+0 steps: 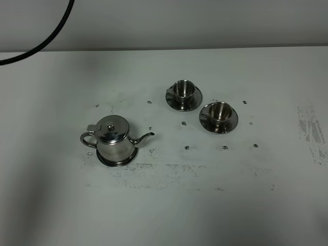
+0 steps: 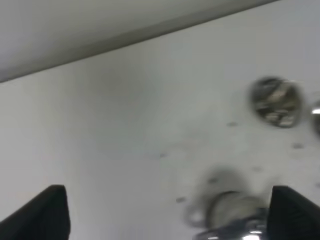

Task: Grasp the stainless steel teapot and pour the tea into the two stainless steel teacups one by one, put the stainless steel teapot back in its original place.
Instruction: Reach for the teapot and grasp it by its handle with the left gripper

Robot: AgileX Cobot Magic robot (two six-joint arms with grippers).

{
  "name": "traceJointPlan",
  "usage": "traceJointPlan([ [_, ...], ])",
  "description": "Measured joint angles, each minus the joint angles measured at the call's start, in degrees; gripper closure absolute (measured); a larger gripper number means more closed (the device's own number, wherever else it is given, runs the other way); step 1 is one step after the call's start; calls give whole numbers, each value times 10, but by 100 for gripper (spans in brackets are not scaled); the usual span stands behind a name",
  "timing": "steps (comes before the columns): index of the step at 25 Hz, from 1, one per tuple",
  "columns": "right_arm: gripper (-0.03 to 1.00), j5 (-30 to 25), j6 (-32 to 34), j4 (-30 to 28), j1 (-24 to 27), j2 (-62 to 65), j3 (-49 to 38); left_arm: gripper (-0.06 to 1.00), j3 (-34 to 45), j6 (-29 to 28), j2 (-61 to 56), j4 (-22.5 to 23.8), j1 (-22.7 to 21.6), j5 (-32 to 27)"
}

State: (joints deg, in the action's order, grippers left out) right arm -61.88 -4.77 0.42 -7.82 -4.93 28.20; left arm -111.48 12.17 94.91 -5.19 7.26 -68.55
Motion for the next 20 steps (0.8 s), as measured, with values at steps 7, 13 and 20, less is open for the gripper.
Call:
traceJointPlan([
  [7, 38, 0, 0, 0, 0, 0, 0, 18, 0, -33, -5, 42, 67, 0],
  [13, 38, 0, 0, 0, 0, 0, 0, 18, 27, -13, -10, 37, 165, 0],
  [20, 38, 1, 0, 0, 0, 0, 0, 18, 237, -108, -82, 201, 191, 123],
])
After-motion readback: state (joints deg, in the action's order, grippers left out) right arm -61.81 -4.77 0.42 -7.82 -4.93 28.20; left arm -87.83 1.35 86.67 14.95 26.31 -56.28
